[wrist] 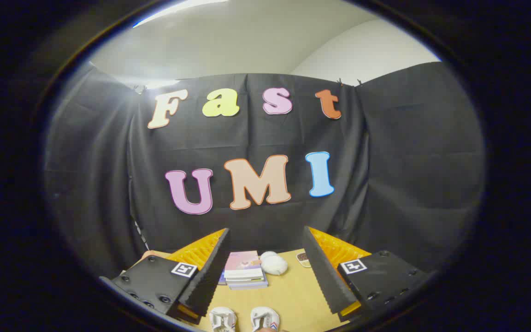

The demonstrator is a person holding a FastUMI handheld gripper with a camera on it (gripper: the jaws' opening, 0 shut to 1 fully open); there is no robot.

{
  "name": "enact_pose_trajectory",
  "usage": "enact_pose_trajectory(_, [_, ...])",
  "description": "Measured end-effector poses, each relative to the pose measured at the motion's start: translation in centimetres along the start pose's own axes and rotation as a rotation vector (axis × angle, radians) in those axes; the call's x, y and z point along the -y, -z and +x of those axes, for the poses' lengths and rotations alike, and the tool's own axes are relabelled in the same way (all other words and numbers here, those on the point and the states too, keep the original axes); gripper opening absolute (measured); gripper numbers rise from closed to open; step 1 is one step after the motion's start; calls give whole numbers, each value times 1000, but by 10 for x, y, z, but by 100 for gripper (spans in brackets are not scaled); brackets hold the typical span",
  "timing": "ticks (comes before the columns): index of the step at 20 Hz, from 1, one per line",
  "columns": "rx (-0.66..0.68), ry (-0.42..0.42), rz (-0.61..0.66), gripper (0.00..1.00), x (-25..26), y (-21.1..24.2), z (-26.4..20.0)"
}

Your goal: Open the storage box then place both shoes into the box .Put the left shoe in first, then the right shoe, with the right side of both shoes facing outward in a uniform manner.

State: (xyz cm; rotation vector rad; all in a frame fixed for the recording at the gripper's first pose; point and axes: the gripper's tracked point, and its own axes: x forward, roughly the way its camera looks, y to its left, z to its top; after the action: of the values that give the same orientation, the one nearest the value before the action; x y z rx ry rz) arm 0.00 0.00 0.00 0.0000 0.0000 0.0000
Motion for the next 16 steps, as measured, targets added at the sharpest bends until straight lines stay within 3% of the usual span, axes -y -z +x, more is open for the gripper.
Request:
enact_pose_trajectory(7, [-19, 12, 27, 97, -13, 9, 4])
enact_pose_trajectory(16, [-8, 41, 12, 97, -21, 5, -28])
